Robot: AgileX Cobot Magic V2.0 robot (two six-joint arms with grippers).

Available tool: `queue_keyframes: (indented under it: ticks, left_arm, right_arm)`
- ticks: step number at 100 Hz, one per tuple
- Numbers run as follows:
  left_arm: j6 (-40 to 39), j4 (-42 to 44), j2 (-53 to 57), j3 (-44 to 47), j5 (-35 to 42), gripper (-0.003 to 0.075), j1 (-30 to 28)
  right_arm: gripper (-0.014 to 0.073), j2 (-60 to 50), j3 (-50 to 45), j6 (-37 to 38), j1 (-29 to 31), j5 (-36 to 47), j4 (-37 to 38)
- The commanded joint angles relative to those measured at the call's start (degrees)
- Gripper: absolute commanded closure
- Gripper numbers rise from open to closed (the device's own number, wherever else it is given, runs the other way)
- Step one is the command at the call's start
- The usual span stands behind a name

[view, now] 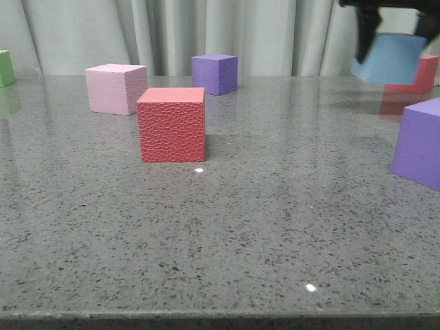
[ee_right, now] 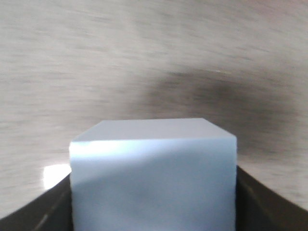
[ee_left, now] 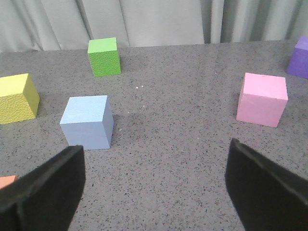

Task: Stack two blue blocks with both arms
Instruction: 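Lift the light blue cube with the right gripper toward the purple cube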

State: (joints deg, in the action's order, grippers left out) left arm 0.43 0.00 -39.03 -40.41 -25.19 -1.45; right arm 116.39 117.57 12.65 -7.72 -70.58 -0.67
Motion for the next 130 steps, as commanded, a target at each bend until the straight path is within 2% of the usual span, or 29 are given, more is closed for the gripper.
queue_keyframes:
  ticks: [1, 33, 78, 130]
  left_arm:
    - [-0.4, -0.7, -0.2, -2.0, 3.8, 0.0143, -0.2]
    - [-0.4, -0.7, -0.2, -2.0, 2.5, 0.0143, -0.2]
    - [-0.4, -1.9, -0.2, -2.0, 2.5, 0.0143, -0.2]
    - [-0.4, -2.2, -0.2, -2.0, 2.5, 0.0144, -0.2]
  right_arm:
    - [0.0274, -3.7, 3.5, 2.0, -2.8, 0.7, 0.0]
    - [0.0274, -3.3, 5.3, 8.6, -12.7, 1.8, 0.7]
    - [0.0274, -0.6, 6.9, 15.6, -20.7, 7.7, 0.7]
    - [0.0274, 12.3, 25.0, 18.5, -23.9, 1.5, -0.5]
